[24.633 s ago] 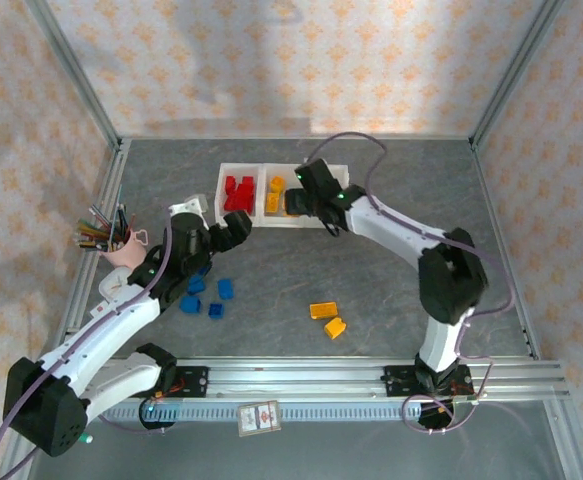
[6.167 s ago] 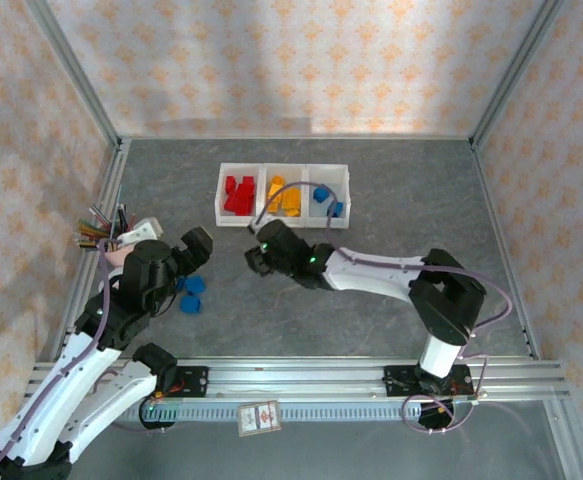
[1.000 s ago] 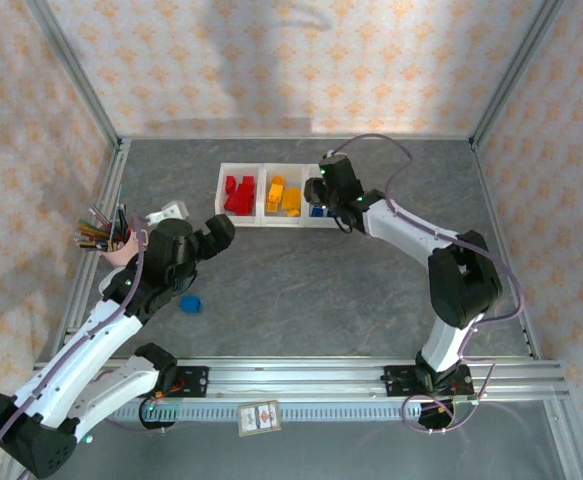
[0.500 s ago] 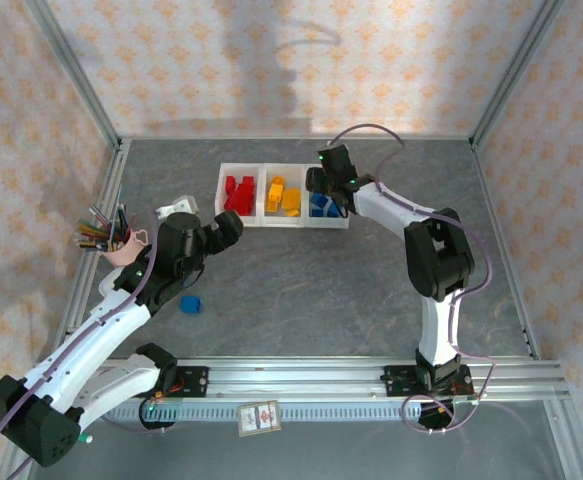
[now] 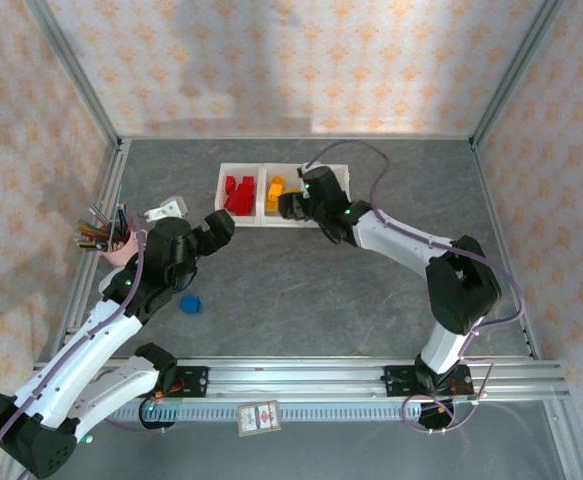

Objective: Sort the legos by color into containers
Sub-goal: Pick up the lego from the bottom-left of the table.

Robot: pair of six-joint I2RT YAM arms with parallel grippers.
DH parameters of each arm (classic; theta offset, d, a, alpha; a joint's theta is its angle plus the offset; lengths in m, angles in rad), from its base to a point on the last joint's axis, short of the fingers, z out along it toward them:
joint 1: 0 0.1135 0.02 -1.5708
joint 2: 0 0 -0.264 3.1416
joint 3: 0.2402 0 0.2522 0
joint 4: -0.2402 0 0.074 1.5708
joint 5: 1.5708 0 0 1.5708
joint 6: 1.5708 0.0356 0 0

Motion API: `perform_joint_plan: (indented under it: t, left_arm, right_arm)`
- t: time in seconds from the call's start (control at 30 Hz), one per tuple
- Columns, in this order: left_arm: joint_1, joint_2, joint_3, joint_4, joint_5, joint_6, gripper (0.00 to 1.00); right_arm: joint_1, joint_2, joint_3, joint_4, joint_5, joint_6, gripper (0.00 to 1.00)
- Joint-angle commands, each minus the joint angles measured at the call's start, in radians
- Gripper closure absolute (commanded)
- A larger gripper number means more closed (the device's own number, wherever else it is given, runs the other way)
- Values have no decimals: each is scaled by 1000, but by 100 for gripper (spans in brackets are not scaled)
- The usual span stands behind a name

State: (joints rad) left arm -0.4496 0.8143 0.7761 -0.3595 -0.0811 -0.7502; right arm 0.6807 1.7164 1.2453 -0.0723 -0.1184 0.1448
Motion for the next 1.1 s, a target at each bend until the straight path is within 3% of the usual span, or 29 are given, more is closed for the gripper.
perform_joint_plan:
  t: [0.0, 0.37, 0.6, 1.07]
  left_arm:
    - [8, -38, -12, -71, -47, 2, 1]
    - [8, -152, 9, -259, -128, -29, 1]
    - [9, -199, 37, -372, -158, -50, 1]
    - [9, -226, 52, -452, -219, -83, 1]
  right_arm:
    - [71, -36, -58, 61, -35, -39, 25]
    - [317, 24, -152, 304, -190, -92, 18]
    - [440, 175, -75, 389, -230, -173, 16]
    - [517, 459, 158, 356, -254, -296, 13]
